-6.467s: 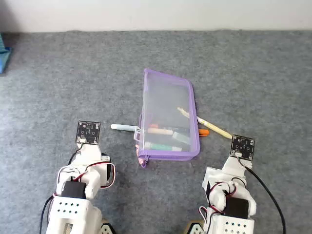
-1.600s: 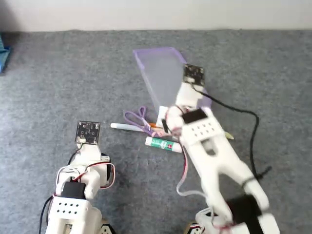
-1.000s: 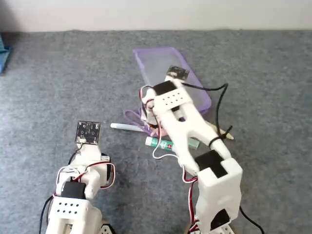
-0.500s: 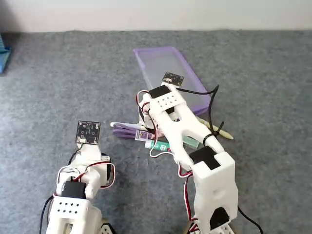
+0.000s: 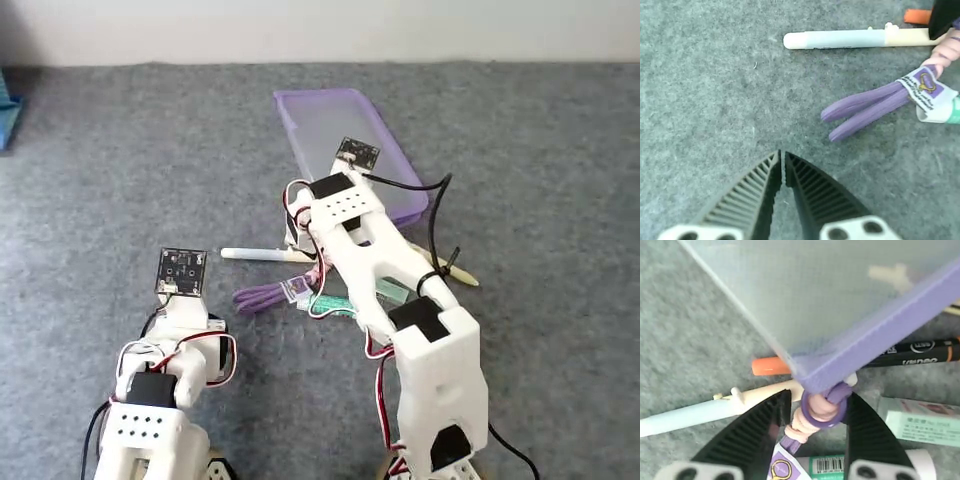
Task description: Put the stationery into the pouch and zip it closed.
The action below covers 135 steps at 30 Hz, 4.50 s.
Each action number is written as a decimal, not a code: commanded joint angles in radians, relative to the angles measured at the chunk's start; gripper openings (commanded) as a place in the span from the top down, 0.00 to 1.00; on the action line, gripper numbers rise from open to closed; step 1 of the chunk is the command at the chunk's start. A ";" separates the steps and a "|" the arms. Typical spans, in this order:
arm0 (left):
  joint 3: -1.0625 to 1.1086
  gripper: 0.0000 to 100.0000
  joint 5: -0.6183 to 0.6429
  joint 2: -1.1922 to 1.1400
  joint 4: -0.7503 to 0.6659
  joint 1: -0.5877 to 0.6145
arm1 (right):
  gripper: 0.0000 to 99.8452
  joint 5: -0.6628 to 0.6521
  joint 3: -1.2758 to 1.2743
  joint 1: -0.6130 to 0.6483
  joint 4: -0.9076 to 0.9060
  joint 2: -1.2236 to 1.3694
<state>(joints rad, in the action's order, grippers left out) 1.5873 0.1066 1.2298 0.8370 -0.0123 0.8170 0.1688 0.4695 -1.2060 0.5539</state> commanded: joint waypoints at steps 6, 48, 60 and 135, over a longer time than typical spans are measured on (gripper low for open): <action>-0.007 0.99 -0.008 0.011 -0.020 0.002 | 0.83 0.003 0.020 -0.001 -0.125 -0.036; -0.007 0.99 -0.008 0.011 -0.020 0.002 | 0.99 -0.371 0.020 0.028 -0.294 -0.360; -0.007 0.99 -0.008 0.011 -0.020 0.002 | 0.99 -0.694 0.014 0.097 -0.588 -0.547; -0.615 0.59 0.325 0.005 0.402 -0.232 | 0.99 -0.802 -0.710 0.228 -0.136 -1.474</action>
<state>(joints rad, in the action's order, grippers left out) 0.9444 0.4227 1.2359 1.3172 -0.2209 0.0330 -0.5539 0.6889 -1.3564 -0.9037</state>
